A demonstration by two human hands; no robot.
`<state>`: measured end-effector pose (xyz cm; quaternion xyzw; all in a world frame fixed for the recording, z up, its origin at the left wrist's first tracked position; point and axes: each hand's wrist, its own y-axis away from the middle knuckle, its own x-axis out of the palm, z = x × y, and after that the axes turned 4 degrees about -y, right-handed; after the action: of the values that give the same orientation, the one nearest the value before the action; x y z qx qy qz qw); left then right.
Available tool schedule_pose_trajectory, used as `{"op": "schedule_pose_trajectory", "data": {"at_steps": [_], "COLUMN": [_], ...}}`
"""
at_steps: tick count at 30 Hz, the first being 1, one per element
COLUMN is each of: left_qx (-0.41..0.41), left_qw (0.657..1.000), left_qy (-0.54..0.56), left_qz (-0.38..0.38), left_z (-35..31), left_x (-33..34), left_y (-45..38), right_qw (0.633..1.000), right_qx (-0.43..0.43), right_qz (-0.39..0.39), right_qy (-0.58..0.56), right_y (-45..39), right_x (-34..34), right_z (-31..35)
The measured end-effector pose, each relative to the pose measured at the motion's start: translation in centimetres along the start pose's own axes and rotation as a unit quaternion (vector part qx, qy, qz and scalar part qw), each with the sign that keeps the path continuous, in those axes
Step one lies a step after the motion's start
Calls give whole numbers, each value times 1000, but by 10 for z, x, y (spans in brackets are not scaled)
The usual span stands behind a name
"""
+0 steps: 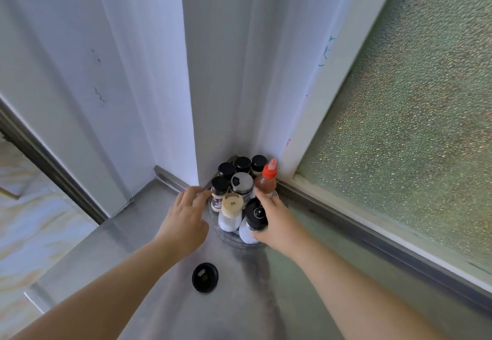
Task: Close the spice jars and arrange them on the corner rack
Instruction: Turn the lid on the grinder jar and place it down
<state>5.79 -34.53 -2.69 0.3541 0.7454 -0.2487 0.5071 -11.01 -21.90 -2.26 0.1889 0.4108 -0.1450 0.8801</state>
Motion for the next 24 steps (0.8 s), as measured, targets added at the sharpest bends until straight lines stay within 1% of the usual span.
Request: {"op": "schedule_pose_trajectory", "data": {"at_steps": [1, 2, 3, 5, 7, 8, 10, 12, 15, 18, 21, 24], "left_qx": [8, 20, 29, 36, 43, 44, 38, 32, 36, 34, 50, 125], "left_qw": [1000, 1000, 999, 990, 977, 972, 968, 965, 963, 971, 984, 976], "left_qy": [4, 1, -2, -6, -14, -20, -33, -50, -74, -55, 42, 135], "left_qz": [-1, 15, 46, 136, 207, 228, 247, 255, 258, 231, 163, 116], "left_z": [4, 8, 12, 18, 20, 20, 20, 19, 16, 0, -42, -105], "left_x": [2, 5, 7, 13, 22, 27, 39, 51, 62, 64, 52, 35], "left_y": [9, 18, 26, 38, 44, 46, 50, 51, 51, 51, 53, 53], "right_qw": [1000, 1000, 999, 996, 987, 982, 972, 960, 951, 950, 969, 991], "right_qx": [0, -5, -16, -51, -93, -109, -136, -161, -177, -171, -120, 11], "right_qz": [5, 1, -12, -58, -111, -134, -178, -212, -235, -247, -211, -123], "right_qy": [5, 15, 27, 50, 64, 69, 76, 87, 97, 86, 40, -59], "right_y": [2, 5, 8, 15, 22, 26, 34, 43, 62, 86, 113, 148], "right_x": [-1, -4, -7, -15, -22, -24, -25, -24, -21, -21, -25, -36], "right_z": [1, 3, 5, 9, 12, 12, 10, 4, -6, -16, -29, -43]}}
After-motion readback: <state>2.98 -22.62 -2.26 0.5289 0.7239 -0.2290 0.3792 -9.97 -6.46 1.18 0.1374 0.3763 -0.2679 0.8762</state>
